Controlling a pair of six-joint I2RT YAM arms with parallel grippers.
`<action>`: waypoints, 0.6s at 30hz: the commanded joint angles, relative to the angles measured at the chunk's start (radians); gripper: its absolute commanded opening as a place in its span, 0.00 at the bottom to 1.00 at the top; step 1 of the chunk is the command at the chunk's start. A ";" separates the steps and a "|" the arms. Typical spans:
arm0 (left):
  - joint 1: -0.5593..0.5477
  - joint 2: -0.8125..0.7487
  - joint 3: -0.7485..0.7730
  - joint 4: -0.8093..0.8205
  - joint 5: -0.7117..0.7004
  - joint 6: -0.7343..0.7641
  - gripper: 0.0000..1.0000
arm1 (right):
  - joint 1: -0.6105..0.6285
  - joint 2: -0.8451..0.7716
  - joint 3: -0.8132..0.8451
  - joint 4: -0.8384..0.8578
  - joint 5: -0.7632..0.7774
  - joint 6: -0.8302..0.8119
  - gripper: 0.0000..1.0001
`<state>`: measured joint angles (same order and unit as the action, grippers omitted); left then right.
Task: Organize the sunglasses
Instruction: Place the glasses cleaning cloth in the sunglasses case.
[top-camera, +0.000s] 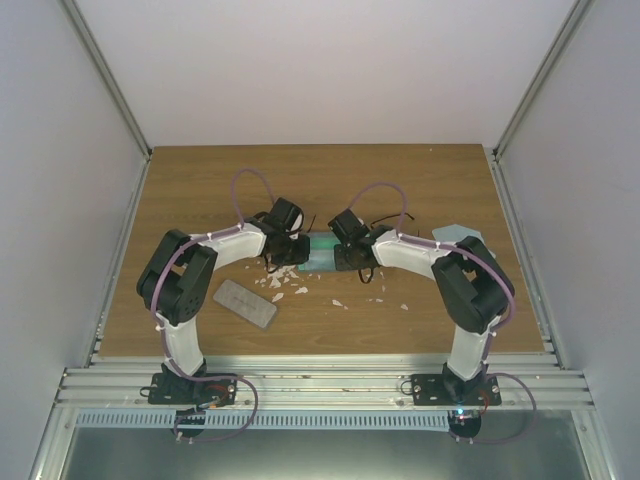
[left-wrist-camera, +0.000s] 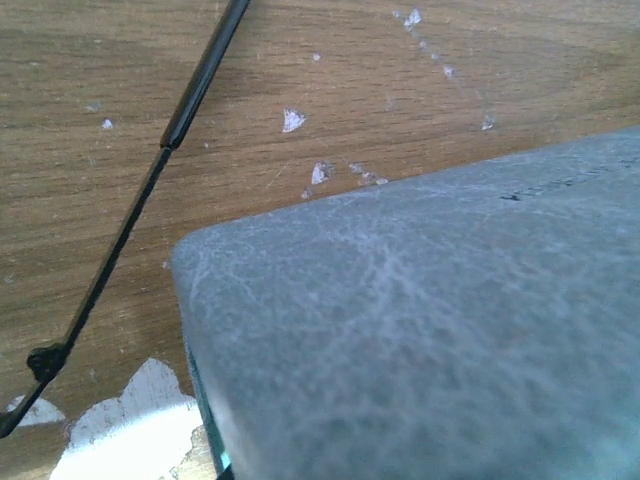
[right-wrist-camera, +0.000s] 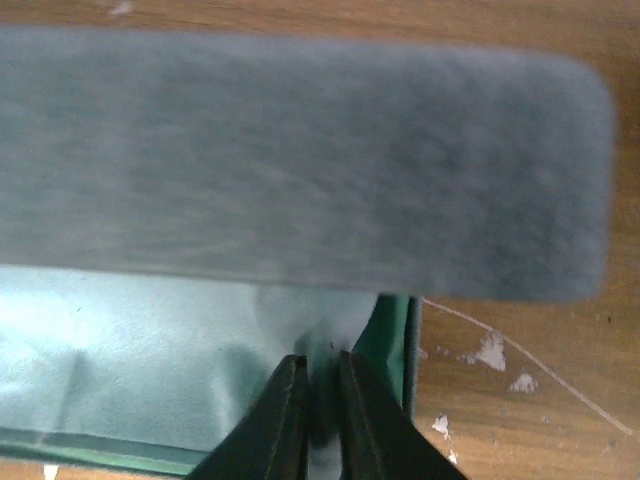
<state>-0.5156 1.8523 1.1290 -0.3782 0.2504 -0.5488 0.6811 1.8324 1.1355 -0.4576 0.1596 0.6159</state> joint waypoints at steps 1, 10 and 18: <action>-0.004 0.014 0.002 0.028 -0.012 0.006 0.00 | -0.008 0.014 0.031 -0.046 0.062 0.008 0.16; -0.004 0.013 0.000 0.035 -0.006 0.006 0.00 | -0.003 -0.059 0.037 -0.013 0.039 -0.036 0.19; -0.004 0.018 -0.002 0.033 -0.006 0.006 0.00 | 0.007 -0.007 0.027 0.046 -0.028 -0.054 0.05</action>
<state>-0.5156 1.8587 1.1290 -0.3775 0.2497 -0.5484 0.6842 1.7996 1.1534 -0.4564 0.1547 0.5762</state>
